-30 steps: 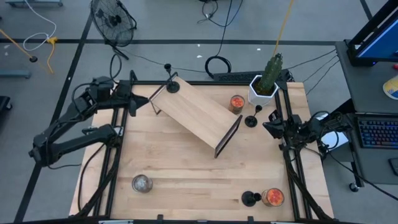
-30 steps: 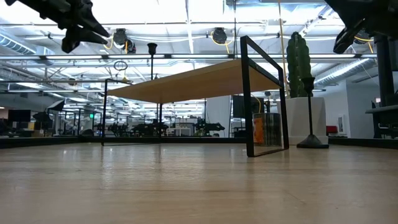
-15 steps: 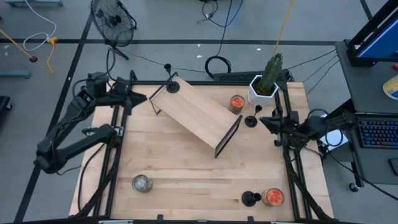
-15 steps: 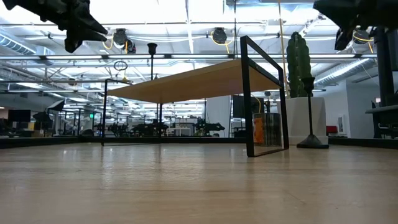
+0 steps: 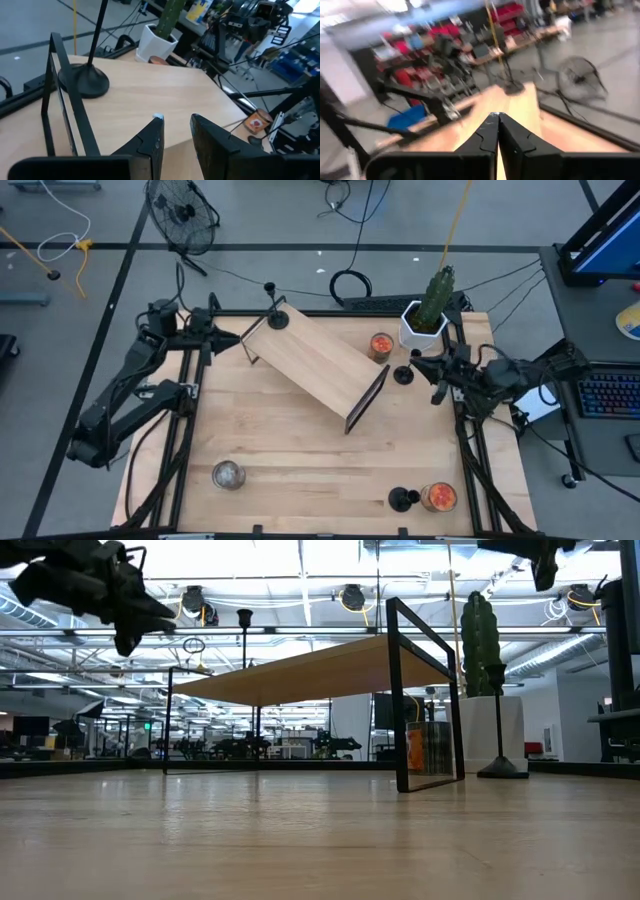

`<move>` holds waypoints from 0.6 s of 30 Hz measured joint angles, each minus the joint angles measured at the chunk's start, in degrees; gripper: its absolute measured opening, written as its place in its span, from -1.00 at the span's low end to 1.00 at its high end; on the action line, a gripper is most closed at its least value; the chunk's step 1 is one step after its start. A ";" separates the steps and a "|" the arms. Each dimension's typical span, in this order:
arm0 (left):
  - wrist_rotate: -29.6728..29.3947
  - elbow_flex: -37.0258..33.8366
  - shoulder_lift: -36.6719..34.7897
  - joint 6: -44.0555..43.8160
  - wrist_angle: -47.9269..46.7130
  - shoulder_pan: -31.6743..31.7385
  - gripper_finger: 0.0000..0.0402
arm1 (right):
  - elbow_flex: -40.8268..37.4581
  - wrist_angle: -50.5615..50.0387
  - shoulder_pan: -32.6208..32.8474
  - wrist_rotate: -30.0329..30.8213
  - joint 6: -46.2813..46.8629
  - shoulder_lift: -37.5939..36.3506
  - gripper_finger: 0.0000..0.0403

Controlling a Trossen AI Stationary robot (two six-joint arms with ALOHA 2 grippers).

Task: Pick & Place candle stick holders
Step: Put the top candle holder on the shelf

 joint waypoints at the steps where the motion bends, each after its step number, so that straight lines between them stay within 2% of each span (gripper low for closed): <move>1: 0.76 -0.61 -0.04 -0.02 0.75 0.48 -0.49 | 1.84 -2.49 0.00 0.13 1.55 1.38 -1.00; 10: -0.55 -2.92 -0.06 -1.26 4.83 0.47 -0.49 | 14.72 -19.44 -0.67 1.32 10.66 10.83 -1.00; 14: -1.65 -2.92 -1.84 -3.55 5.09 -3.16 -0.49 | 16.66 -23.42 -2.03 1.21 13.89 12.70 -1.00; 18: -7.70 -2.92 -5.51 -6.82 5.82 -8.84 -0.49 | 16.93 -25.48 -3.50 1.15 16.67 13.30 -1.00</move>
